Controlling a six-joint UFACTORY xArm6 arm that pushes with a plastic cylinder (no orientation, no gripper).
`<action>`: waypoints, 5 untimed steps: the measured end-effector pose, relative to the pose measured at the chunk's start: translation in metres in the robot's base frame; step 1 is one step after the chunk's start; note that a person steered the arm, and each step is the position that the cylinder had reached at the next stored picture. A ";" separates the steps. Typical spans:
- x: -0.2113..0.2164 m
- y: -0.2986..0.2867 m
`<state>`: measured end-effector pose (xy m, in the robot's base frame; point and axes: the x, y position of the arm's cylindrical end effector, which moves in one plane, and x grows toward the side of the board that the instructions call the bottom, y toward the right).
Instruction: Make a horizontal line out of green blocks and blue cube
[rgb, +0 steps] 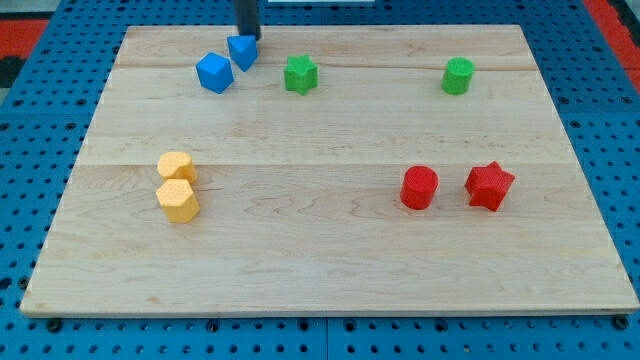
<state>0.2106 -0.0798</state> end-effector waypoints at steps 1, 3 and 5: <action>0.000 0.046; 0.004 0.039; 0.013 0.033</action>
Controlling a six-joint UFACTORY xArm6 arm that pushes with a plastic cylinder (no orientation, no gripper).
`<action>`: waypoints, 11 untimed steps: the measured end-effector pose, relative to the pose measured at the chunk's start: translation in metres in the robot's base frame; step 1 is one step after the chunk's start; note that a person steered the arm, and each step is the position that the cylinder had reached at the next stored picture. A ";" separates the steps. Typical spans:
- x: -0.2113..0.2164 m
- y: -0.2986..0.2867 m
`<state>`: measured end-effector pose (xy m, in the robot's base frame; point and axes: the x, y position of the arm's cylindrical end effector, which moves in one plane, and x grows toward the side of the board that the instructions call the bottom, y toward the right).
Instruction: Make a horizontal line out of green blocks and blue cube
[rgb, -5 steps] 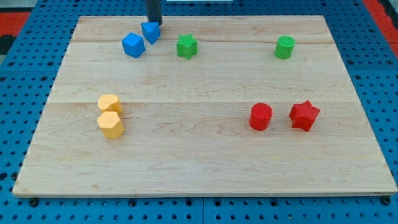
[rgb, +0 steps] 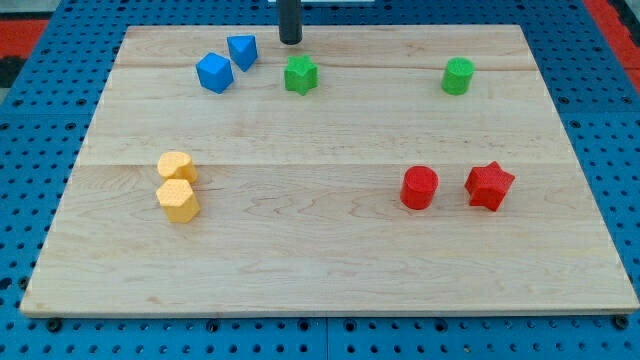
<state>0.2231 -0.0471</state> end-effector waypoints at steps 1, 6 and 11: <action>0.002 -0.006; 0.015 -0.078; 0.060 0.010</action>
